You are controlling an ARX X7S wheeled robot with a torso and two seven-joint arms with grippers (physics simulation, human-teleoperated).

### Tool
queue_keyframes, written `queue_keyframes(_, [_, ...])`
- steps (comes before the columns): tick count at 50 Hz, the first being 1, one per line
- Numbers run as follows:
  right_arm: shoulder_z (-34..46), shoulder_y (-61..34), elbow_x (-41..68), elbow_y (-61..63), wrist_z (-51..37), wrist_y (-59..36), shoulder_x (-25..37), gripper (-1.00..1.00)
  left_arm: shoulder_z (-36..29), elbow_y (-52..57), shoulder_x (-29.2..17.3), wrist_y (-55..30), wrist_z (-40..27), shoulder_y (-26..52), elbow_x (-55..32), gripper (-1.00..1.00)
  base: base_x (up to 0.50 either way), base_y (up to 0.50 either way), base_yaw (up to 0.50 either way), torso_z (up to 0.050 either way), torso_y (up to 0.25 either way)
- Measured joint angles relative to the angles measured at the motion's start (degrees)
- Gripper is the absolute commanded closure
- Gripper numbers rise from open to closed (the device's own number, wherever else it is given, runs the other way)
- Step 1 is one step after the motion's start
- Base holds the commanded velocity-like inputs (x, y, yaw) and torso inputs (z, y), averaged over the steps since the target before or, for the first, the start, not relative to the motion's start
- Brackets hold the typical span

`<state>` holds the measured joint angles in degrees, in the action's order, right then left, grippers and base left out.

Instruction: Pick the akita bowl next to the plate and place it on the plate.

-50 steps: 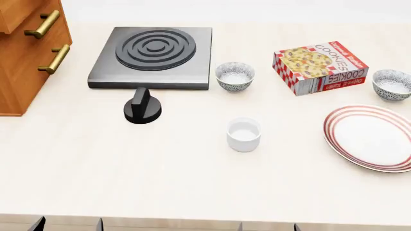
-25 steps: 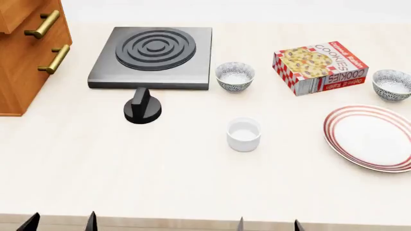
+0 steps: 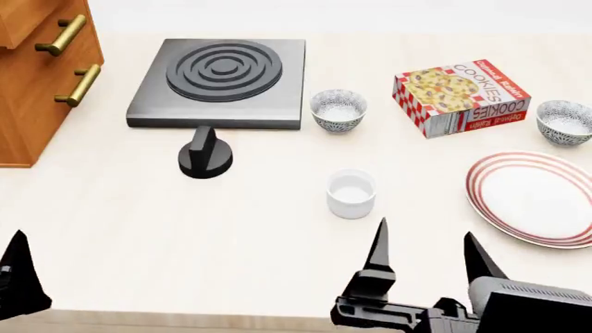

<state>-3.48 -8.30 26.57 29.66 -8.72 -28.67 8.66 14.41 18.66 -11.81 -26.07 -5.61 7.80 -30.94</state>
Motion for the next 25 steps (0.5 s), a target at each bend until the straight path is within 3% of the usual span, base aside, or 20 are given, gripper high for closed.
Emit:
queue_keyframes(9, [-3.31,-4.79,5.39,3.05,-1.66,-4.56,1.31,-1.00,4.96,-4.29,-0.37,2.43,0.84,2.12,-2.45,-1.00,0.00,0.00,0.00,0.000,0.000])
queue_keyframes(25, [-6.17,-7.84,9.17,4.14,-3.00,-5.63,2.29,-1.00,8.35,-11.27,-0.05,6.79,2.40,3.53,-3.46,-1.00,0.00,-0.05,0.00,0.000,0.000])
